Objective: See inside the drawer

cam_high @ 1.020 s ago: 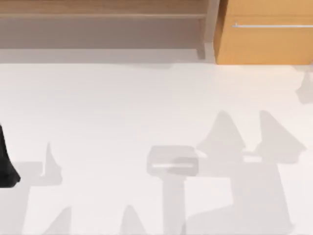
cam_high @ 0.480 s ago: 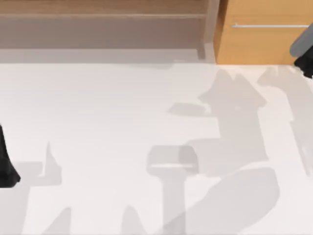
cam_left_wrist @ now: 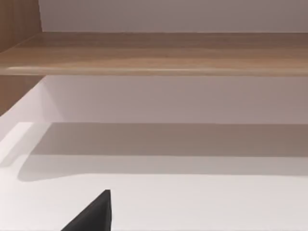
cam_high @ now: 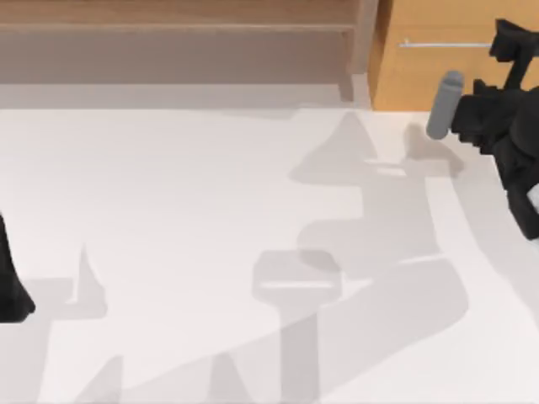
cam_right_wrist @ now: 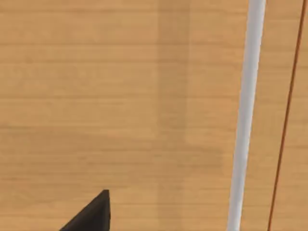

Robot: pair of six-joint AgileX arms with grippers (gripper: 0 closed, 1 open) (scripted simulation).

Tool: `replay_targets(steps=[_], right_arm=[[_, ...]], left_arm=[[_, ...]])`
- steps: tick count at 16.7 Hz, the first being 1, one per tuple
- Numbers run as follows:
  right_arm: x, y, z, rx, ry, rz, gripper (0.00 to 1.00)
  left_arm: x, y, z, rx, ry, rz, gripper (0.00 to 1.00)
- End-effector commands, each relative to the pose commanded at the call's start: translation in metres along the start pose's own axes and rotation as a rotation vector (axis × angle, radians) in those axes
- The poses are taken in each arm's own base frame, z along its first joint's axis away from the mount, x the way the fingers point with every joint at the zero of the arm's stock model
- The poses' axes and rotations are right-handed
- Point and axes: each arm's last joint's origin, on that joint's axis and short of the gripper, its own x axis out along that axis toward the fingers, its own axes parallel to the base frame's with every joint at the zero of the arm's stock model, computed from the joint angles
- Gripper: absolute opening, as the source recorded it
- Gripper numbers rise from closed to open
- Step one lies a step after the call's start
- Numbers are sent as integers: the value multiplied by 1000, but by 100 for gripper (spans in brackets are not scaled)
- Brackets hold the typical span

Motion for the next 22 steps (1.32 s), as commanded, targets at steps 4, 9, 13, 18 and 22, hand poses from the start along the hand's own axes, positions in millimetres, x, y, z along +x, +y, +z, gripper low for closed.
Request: replay_targets(steps=[4,9,13,18,22], right_arm=[[0,1,1,-4,0,0,100],[11,0,0,-4,0,0,100],[25,1,1,-4,0,0,100],[25,1,1,-4,0,0,85],[25,1,1,-4,0,0,55]], left_arm=[[0,0,0,0,0,0,100],[0,0,0,0,0,0,100],[0,0,0,0,0,0,100],[0,0,0,0,0,0,100],[0,0,0,0,0,0,100]])
